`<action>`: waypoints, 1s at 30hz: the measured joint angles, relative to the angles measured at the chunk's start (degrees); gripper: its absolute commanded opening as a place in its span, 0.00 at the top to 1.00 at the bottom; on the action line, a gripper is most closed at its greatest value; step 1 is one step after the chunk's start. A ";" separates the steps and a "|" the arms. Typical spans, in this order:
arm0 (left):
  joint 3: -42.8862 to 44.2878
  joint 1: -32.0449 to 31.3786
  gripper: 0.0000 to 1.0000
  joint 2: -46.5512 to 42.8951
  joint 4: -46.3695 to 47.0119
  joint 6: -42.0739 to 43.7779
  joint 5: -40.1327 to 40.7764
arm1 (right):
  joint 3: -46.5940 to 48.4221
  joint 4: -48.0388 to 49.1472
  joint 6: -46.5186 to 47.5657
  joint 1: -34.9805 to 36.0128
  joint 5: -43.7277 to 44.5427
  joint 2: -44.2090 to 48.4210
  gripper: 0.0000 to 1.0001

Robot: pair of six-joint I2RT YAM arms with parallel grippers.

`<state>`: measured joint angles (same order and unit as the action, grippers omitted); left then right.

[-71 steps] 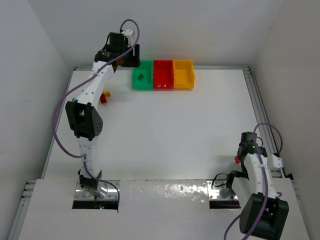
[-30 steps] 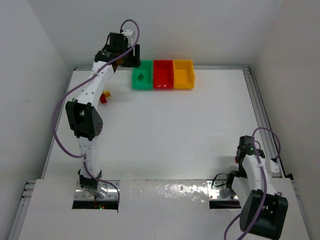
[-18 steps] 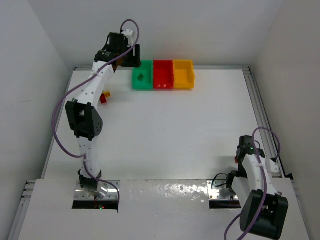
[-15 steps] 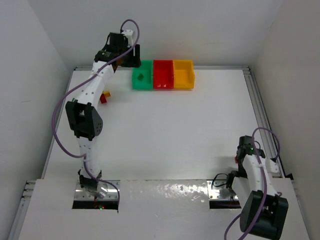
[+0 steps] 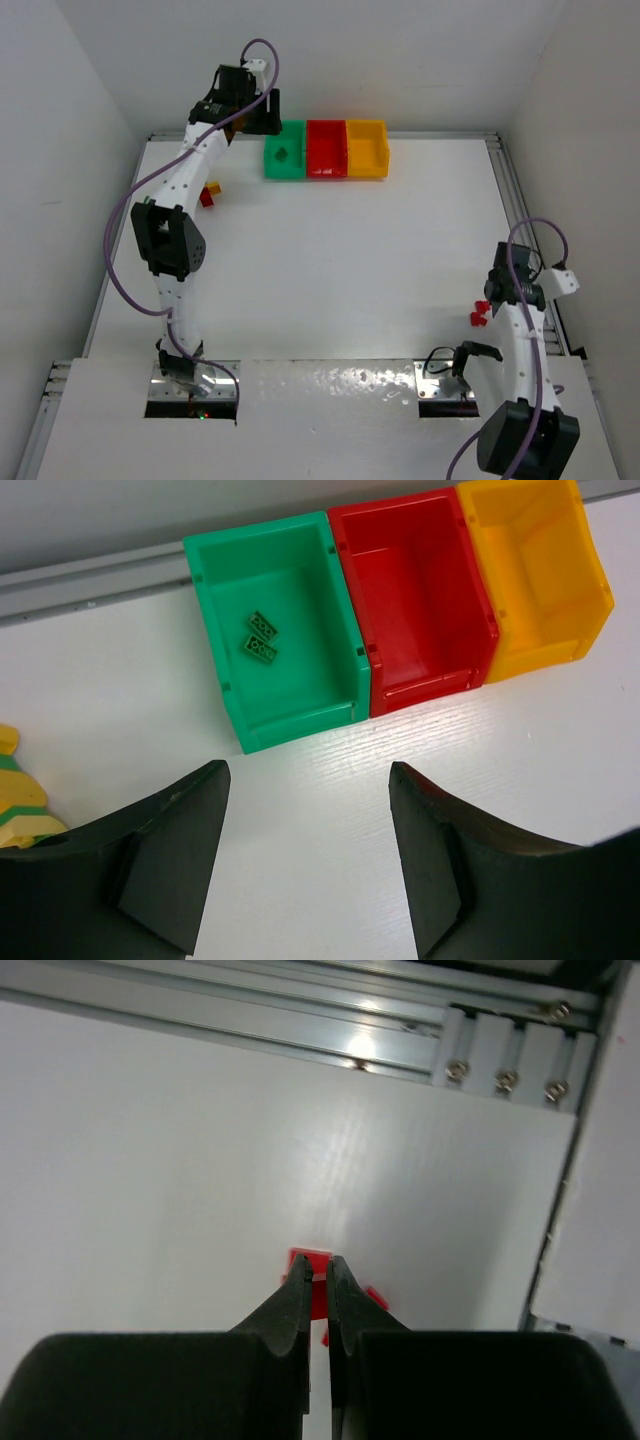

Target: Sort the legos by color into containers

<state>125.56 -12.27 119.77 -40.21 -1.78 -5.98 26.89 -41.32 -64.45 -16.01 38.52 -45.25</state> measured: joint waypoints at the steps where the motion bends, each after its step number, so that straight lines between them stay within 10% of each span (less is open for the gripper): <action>1: 0.00 0.00 0.37 0.00 0.00 0.02 0.07 | 0.74 1.01 1.57 0.00 -0.46 -0.46 1.00; 21: -5.11 2.54 0.37 -3.56 -0.11 1.70 5.81 | 34.21 26.86 21.70 23.26 -23.28 -37.83 1.00; 30: -7.80 7.96 0.37 -4.28 -0.33 2.89 9.25 | 79.82 26.69 31.78 34.82 -30.14 -75.97 1.00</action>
<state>117.75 -4.32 115.48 -40.53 1.10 3.27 106.72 -14.63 -32.67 18.81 8.38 -121.23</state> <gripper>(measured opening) 0.627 0.021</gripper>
